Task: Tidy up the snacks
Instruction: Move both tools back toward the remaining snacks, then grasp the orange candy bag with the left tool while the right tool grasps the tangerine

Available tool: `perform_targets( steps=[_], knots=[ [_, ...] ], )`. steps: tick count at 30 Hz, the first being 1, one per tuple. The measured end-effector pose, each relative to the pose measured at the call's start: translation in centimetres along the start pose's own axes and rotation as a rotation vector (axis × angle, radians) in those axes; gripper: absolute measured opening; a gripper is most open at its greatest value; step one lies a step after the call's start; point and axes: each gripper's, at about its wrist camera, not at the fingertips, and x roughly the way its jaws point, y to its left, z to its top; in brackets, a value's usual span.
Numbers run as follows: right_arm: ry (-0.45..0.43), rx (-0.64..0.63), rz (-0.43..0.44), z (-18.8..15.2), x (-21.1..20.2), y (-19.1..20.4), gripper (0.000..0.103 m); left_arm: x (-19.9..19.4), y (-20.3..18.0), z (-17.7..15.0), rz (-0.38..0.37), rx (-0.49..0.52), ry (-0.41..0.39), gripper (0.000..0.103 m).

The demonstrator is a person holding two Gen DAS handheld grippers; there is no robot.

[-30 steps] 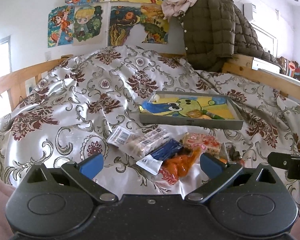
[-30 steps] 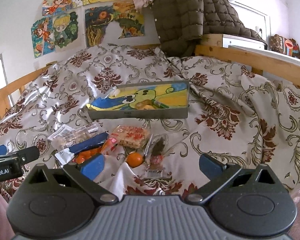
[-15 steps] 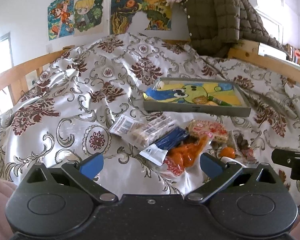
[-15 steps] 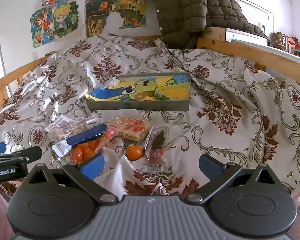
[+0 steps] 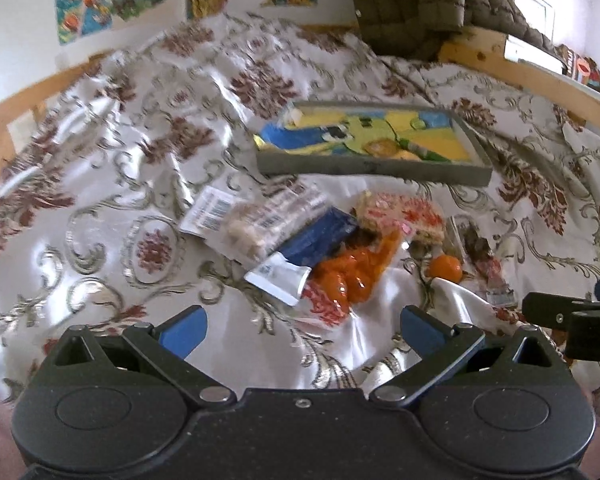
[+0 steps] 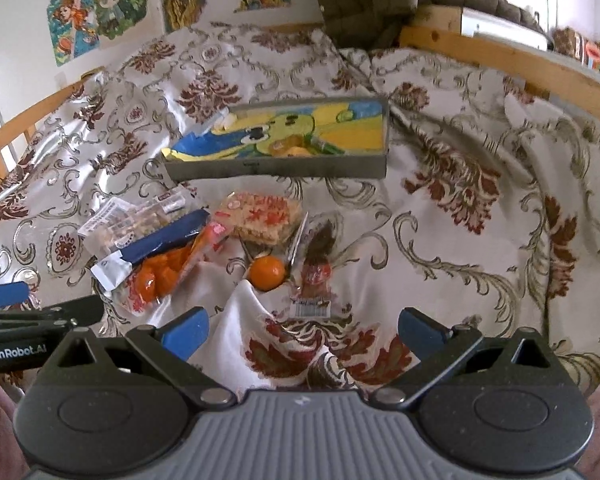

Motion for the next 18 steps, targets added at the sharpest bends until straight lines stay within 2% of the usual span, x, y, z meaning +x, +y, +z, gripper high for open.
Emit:
perform_targets(
  steps=[4,9,13,18],
  knots=[
    [0.047,0.038,0.038,0.7,1.5,-0.9,0.103,1.6,-0.2,0.9,-0.043,0.025,0.038,0.102],
    [0.07,0.072,0.08,1.5,3.1,-2.0,0.103,3.8,-0.7,2.5,-0.093,0.122,0.053,0.102],
    [0.051,0.03,0.119,2.4,4.4,-2.3,0.103,6.3,-1.1,3.2,-0.196,0.236,0.082,0.102],
    [0.048,-0.03,0.165,3.5,6.5,-2.2,0.103,8.2,-1.3,3.2,-0.275,0.229,0.104,0.102]
  ],
)
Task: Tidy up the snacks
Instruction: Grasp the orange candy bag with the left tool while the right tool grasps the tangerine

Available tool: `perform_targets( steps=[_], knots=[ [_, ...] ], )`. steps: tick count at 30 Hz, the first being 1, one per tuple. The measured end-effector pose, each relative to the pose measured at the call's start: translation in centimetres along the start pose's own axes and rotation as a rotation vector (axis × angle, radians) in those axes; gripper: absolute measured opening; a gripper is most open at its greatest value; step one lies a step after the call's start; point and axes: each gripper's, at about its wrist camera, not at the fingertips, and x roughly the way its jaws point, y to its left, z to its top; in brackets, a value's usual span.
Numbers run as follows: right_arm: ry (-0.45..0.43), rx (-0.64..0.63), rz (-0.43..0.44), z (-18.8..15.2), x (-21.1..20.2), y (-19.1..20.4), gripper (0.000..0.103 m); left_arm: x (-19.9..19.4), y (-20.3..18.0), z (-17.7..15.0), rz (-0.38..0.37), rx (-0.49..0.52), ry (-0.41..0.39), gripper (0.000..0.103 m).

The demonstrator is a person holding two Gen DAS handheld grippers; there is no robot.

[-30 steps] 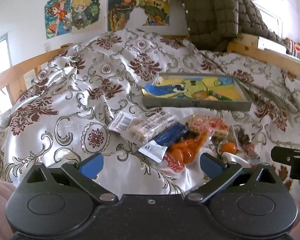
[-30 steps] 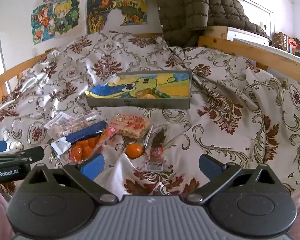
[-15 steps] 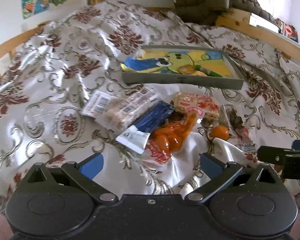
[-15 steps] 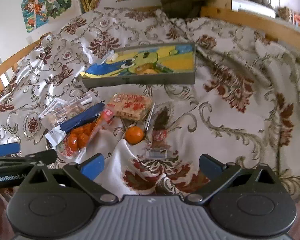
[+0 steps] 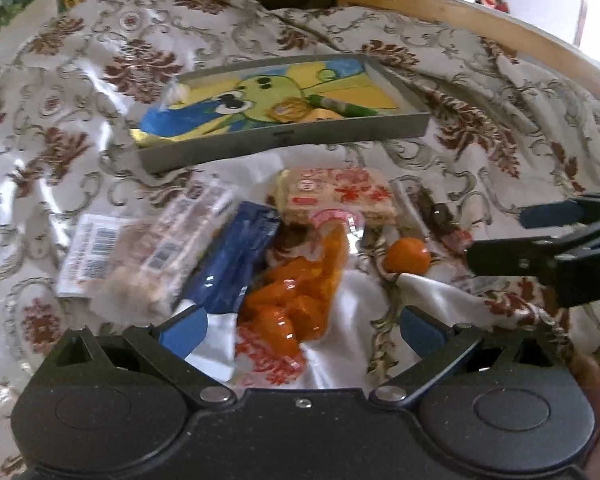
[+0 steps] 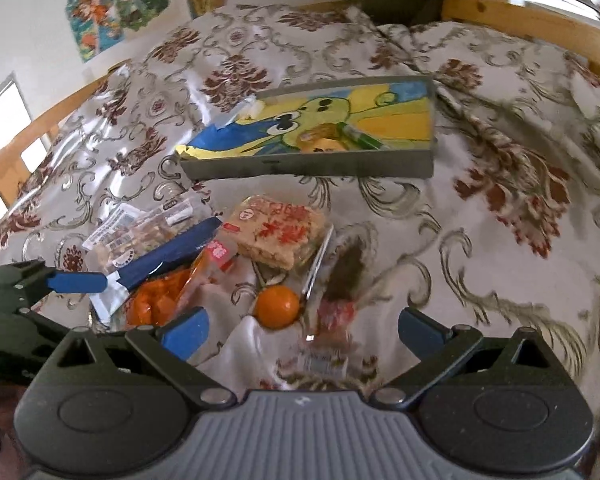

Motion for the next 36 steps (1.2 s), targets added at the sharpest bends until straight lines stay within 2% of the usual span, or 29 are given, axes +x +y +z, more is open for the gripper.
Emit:
perform_targets(
  steps=[2,5,9,13,17,19,24,26,30,36],
  knots=[
    [-0.006,-0.036,0.015,0.4,0.6,0.2,0.103,0.1,-0.2,0.1,-0.015,0.033,-0.021,0.102],
    [-0.024,-0.116,0.04,0.7,1.4,0.7,0.103,0.3,-1.1,0.1,-0.006,0.134,-0.053,0.102],
    [-0.032,-0.228,0.036,1.1,2.6,1.6,0.102,1.1,-1.9,-0.2,0.0,0.232,-0.04,0.1],
    [-0.025,-0.327,0.032,1.1,3.5,2.5,0.096,1.4,-1.7,-0.3,-0.042,0.234,-0.027,0.094],
    [0.005,-0.344,0.074,1.0,3.9,3.1,0.089,1.5,-1.0,-0.2,-0.063,0.199,-0.027,0.088],
    [0.024,-0.339,0.09,1.0,4.0,3.2,0.085,1.8,-0.7,-0.1,-0.052,0.177,-0.015,0.087],
    [0.089,-0.286,0.109,0.8,5.1,2.8,0.063,2.2,-0.4,0.0,-0.022,0.167,-0.004,0.08],
    [0.109,-0.275,0.109,0.7,5.4,2.8,0.058,2.2,-0.5,-0.1,-0.005,0.179,-0.002,0.076],
    [0.127,-0.21,0.123,0.7,5.8,2.4,0.055,2.4,-0.7,-0.1,0.028,0.191,0.002,0.067],
    [0.178,-0.054,0.143,1.0,7.4,0.9,0.05,3.9,-1.1,0.0,0.102,0.229,0.037,0.062]
  ],
)
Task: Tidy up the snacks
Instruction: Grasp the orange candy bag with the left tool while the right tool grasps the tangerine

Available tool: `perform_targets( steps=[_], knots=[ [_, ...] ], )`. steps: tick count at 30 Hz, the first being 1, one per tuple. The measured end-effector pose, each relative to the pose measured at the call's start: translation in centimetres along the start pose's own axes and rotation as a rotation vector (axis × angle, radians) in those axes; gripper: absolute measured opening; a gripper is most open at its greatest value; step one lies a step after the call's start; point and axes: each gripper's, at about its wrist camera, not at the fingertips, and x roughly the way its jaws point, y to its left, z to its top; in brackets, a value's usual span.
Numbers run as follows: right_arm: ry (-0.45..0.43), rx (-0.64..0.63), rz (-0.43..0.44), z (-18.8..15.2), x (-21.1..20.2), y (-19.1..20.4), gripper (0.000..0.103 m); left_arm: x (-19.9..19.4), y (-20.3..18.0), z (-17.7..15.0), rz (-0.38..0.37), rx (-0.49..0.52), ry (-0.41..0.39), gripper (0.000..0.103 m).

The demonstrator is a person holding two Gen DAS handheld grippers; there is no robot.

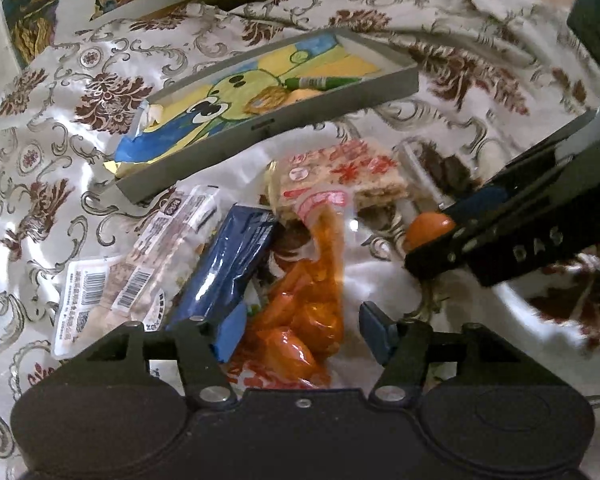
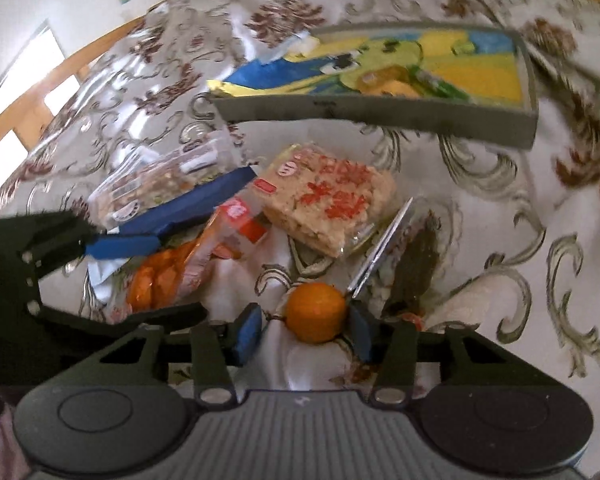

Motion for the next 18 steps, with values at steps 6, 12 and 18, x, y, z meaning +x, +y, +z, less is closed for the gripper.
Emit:
perform_targets(
  steps=[6,12,18],
  knots=[
    [0.005,0.09,0.023,0.1,-0.1,-1.3,0.042,0.1,0.7,0.1,-0.003,-0.059,0.004,0.053],
    [0.007,0.081,0.013,0.2,-0.1,-1.0,0.038,-0.4,0.7,0.0,-0.007,-0.077,-0.016,0.051],
    [-0.019,0.073,0.029,0.5,-0.9,-0.4,0.037,-1.0,1.0,0.1,-0.039,-0.13,-0.039,0.05]
  ],
)
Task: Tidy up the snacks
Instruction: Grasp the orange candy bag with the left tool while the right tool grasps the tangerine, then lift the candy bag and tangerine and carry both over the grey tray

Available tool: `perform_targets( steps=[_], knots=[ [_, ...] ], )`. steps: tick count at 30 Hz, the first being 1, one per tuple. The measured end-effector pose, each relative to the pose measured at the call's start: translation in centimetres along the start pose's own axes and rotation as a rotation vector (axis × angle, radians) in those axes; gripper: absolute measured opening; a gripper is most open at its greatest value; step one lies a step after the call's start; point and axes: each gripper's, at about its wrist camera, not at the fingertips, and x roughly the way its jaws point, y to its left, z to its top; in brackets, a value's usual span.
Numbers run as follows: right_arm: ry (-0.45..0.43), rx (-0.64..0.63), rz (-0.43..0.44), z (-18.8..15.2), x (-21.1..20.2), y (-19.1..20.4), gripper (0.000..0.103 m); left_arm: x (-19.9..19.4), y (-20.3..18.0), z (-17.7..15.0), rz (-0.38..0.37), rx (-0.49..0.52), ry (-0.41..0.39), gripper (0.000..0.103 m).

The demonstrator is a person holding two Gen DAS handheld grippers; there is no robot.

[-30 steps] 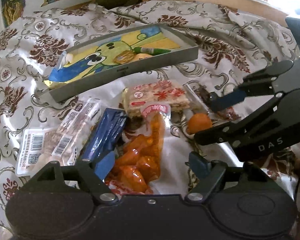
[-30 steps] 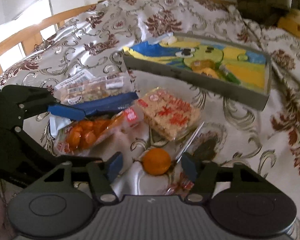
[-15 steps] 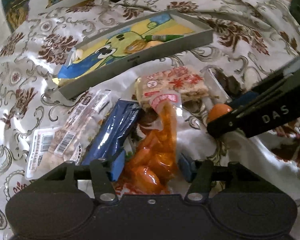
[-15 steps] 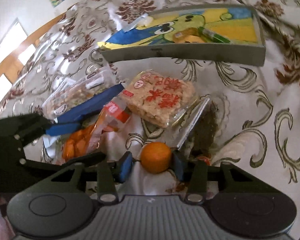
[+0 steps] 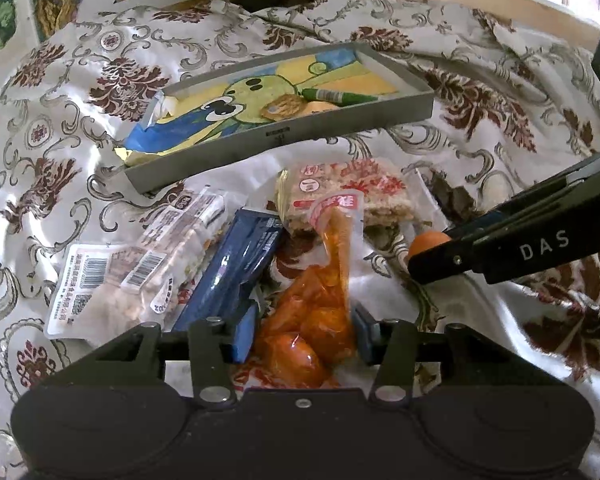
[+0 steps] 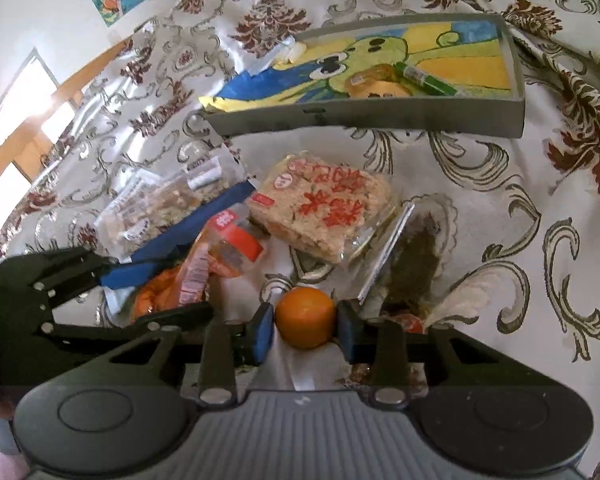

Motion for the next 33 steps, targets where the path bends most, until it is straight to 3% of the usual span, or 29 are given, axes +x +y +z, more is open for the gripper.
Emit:
perform_targets(
  steps=[15,33],
  knots=[
    [-0.108,-0.043,0.014,0.5,-1.7,0.6,0.037,-1.9,1.2,0.5,-0.055,-0.143,-0.129,0.05],
    [-0.198,-0.04,-0.014,0.9,-2.2,0.2,0.036,-2.5,1.4,0.7,-0.066,-0.166,-0.181,0.05]
  ],
)
